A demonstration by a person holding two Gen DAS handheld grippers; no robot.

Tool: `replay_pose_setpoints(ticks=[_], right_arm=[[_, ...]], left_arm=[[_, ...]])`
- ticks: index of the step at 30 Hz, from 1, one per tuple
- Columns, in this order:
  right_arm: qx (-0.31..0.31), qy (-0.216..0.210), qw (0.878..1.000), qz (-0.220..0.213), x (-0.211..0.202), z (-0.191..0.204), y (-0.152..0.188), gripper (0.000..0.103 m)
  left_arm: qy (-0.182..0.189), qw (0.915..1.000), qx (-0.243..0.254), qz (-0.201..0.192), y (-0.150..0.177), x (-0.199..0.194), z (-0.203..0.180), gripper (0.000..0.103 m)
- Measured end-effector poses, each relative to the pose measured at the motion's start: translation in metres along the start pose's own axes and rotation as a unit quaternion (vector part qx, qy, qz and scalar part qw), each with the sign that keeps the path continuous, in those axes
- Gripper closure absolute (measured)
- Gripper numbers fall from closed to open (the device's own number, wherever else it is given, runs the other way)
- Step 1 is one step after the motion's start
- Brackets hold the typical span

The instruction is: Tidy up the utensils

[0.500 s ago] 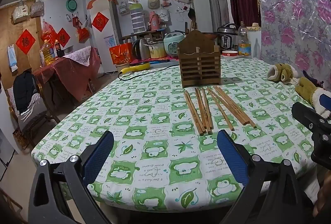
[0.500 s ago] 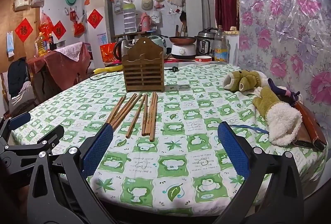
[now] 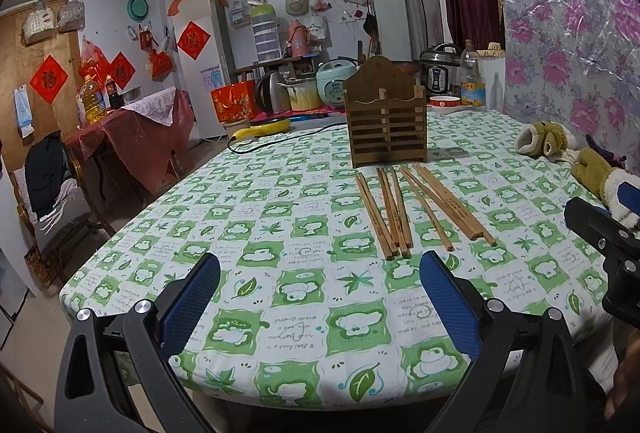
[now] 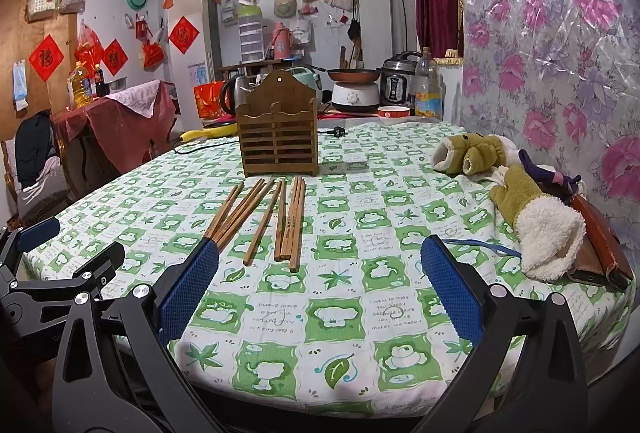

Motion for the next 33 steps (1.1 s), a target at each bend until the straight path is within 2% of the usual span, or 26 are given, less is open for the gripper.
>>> replay_pose_setpoints(ticks=[33], right_arm=[[0.0,-0.001,1.0,0.003,0.003,-0.0004,0.0015,0.006]], left_arm=[[0.002,1.0,-0.001,0.006,0.0094,0.0015,0.0013,0.005]])
Point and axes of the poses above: each gripper's, at about its wrist camera, not at the fingertips, and x roughly the way its jaws point, z to its left, y to its underside, the point moved 6 cm from there along x, roughly the way its jaws point, and after that the axes turned 14 degrees about -z, right-handed, at the moved point
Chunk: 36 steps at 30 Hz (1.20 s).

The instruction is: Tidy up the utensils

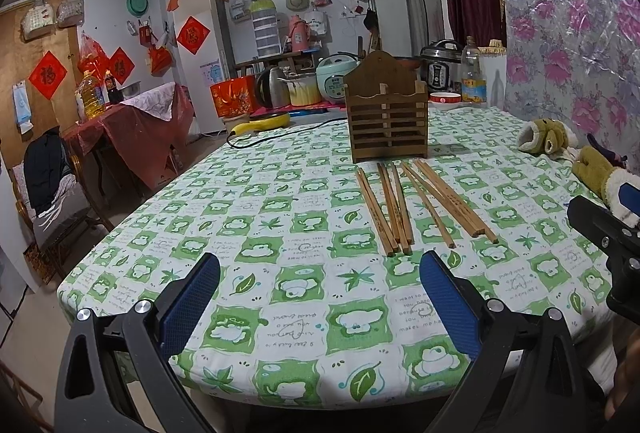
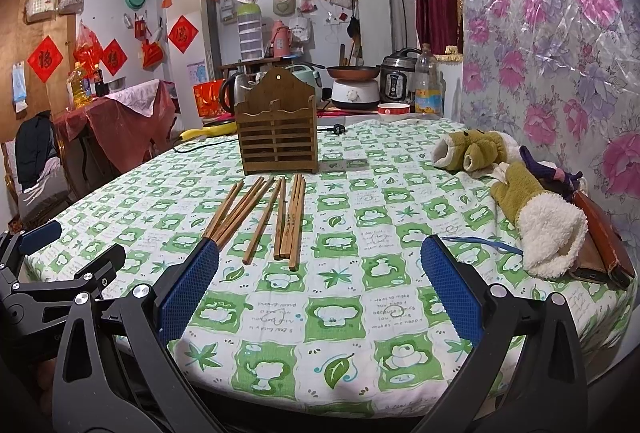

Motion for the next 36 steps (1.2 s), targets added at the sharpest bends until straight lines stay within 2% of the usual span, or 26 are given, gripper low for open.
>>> replay_pose_setpoints(ticks=[6,9,11,13,16,18,21,24,26,28,31,36], right_arm=[[0.005,-0.006,1.0,-0.001,0.002,-0.004,-0.001,0.006],[0.02,0.001,1.0,-0.02,0.002,-0.02,-0.01,0.006],[0.001,0.022,0.999,-0.027,0.007,-0.031,-0.012,0.006],[-0.001,0.036,0.999,-0.023,0.013,-0.041,-0.008,0.006],[0.026,0.029,0.999,-0.02,0.023,-0.048,-0.001,0.006],[0.062,0.014,0.998,-0.009,0.033,-0.05,0.004,0.006],[0.069,0.008,0.997,0.024,0.042,-0.05,0.013,0.006],[0.063,0.008,0.998,0.031,0.046,-0.05,0.017,0.006],[0.067,0.005,0.998,0.018,0.049,-0.051,0.016,0.006],[0.066,0.004,0.998,0.019,0.051,-0.051,0.017,0.006],[0.067,0.0,0.998,0.02,0.055,-0.051,0.018,0.006],[0.07,-0.001,0.997,0.024,0.059,-0.056,0.02,0.006]], left_arm=[[0.002,0.9999,-0.005,0.012,0.002,0.007,0.005,0.005],[-0.02,0.9994,0.009,0.026,0.008,0.02,0.018,0.005],[-0.031,0.9983,0.01,0.049,0.018,0.032,0.027,0.006],[-0.025,0.9968,0.001,0.076,0.028,0.043,0.031,0.006],[-0.003,0.9941,-0.006,0.108,0.041,0.054,0.028,0.006],[0.004,0.9935,-0.002,0.114,0.04,0.059,0.025,0.006],[0.014,0.9932,0.012,0.115,0.037,0.067,0.015,0.006],[0.049,0.9898,0.024,0.132,0.034,0.077,-0.003,0.006],[0.06,0.9868,0.035,0.147,0.034,0.087,-0.012,0.005],[0.066,0.9845,0.047,0.155,0.031,0.093,-0.018,0.005],[0.052,0.9816,0.062,0.173,0.029,0.106,-0.019,0.005],[0.053,0.9772,0.054,0.198,0.03,0.121,-0.006,0.005]])
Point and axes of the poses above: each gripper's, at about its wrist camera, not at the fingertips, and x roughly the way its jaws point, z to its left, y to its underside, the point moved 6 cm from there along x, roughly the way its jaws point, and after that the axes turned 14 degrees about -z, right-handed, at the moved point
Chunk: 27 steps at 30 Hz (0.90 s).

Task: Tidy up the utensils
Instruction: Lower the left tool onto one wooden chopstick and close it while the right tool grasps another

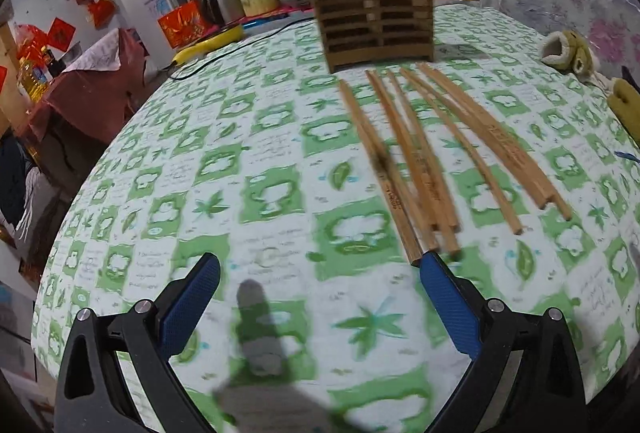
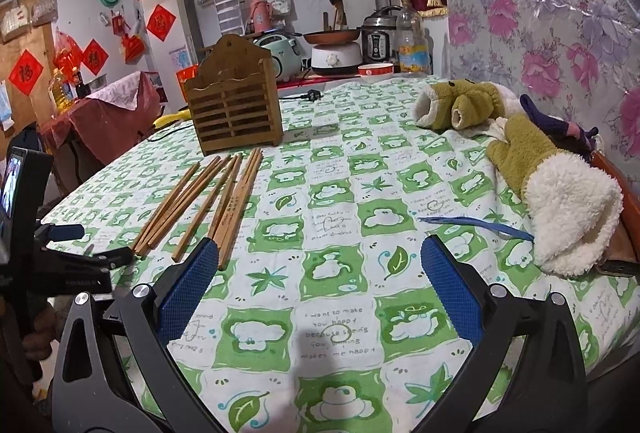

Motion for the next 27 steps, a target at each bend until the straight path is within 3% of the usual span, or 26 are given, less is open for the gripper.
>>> replay_pose_setpoints(ticks=[4,7,9,13,22,25,27], right_arm=[[0.006,-0.002,1.0,0.009,0.002,-0.002,0.002,0.006],[-0.004,-0.014,1.0,0.022,0.005,0.004,0.003,0.006],[-0.011,-0.031,0.999,0.033,0.008,0.013,0.005,0.006],[-0.025,-0.088,0.992,0.089,0.02,0.039,0.016,0.007],[-0.068,-0.084,0.972,0.209,0.048,0.056,0.041,0.026],[-0.082,-0.09,0.966,0.23,0.06,0.06,0.039,0.044],[-0.091,-0.083,0.964,0.236,0.068,0.056,0.037,0.062]], left_arm=[[-0.067,0.9977,-0.006,0.004,0.0,0.005,0.038,0.005],[-0.044,0.9984,-0.034,0.009,-0.002,0.006,0.047,0.005],[-0.029,0.9993,-0.025,0.0,-0.007,0.005,0.039,0.005],[-0.036,0.9992,0.003,-0.016,-0.013,0.009,0.024,0.005],[0.016,0.9975,-0.065,0.023,-0.002,0.022,0.032,0.005],[0.024,0.9963,-0.078,0.027,0.0,0.023,0.034,0.005],[0.024,0.9965,-0.076,0.025,-0.001,0.022,0.034,0.005]])
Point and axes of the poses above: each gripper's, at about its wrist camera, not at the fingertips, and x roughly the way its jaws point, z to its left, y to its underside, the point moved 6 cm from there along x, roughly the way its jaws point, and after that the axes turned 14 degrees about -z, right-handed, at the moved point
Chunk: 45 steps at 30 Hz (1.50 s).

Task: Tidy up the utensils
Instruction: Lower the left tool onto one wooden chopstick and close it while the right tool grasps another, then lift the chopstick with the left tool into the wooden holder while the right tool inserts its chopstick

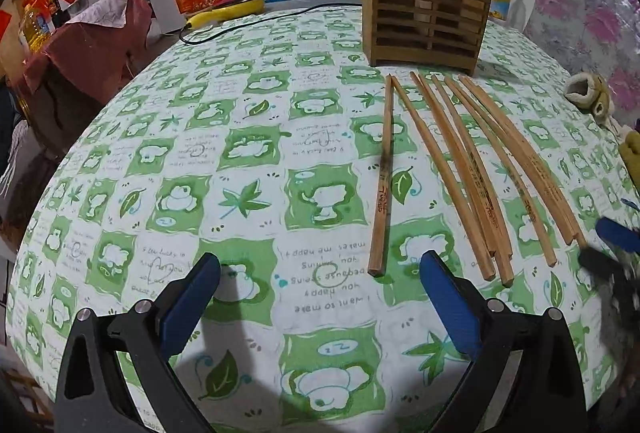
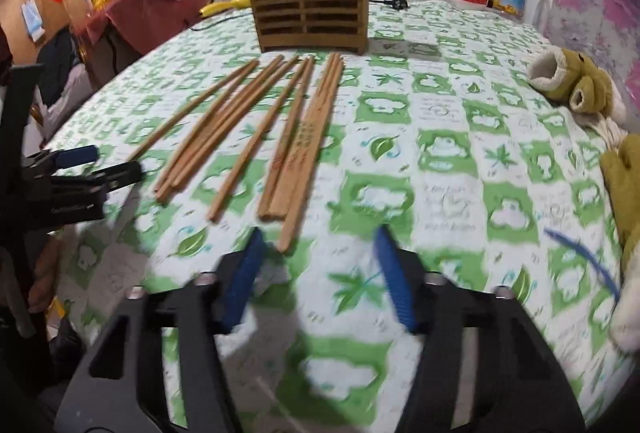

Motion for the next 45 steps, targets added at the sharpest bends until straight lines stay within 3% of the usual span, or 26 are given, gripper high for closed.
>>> replay_pose_setpoints(ticks=[3,4,8,12,18,21,23,26,33,45], right_arm=[[0.004,0.002,1.0,0.002,-0.002,-0.012,-0.001,0.08],[0.01,0.003,1.0,0.0,-0.004,-0.017,0.001,0.081],[0.016,-0.001,1.0,-0.013,-0.008,-0.025,0.004,0.08],[-0.005,0.005,1.0,-0.021,-0.007,-0.018,0.002,0.076],[0.003,-0.004,1.0,-0.022,-0.004,-0.02,0.0,0.083],[0.004,-0.013,1.0,-0.023,-0.005,-0.018,0.001,0.091],[0.003,-0.015,1.0,-0.023,-0.005,-0.017,0.001,0.093],[0.0,-0.015,1.0,-0.023,-0.005,-0.015,0.001,0.095],[-0.004,-0.013,0.998,-0.059,-0.026,-0.016,-0.02,0.096],[-0.008,-0.014,0.983,-0.184,-0.07,-0.013,-0.124,0.096]], left_arm=[[-0.004,0.9997,0.022,-0.008,0.0,-0.003,-0.004,0.005],[-0.003,0.9993,0.035,-0.012,0.0,-0.005,-0.007,0.005],[-0.001,0.9969,0.076,-0.021,0.0,-0.009,-0.016,0.005],[0.015,0.9964,0.081,-0.019,-0.002,-0.007,-0.018,0.006],[0.062,0.9952,0.071,-0.025,-0.002,-0.008,-0.025,0.037],[0.09,0.9936,0.062,-0.026,-0.001,-0.009,-0.029,0.059],[0.1,0.9927,0.06,-0.033,0.0,-0.011,-0.03,0.083],[0.108,0.9917,0.059,-0.036,0.001,-0.014,-0.031,0.097],[0.082,0.9932,0.047,-0.068,-0.027,-0.039,-0.014,0.097],[0.068,0.983,0.061,-0.159,-0.124,-0.083,-0.028,0.097]])
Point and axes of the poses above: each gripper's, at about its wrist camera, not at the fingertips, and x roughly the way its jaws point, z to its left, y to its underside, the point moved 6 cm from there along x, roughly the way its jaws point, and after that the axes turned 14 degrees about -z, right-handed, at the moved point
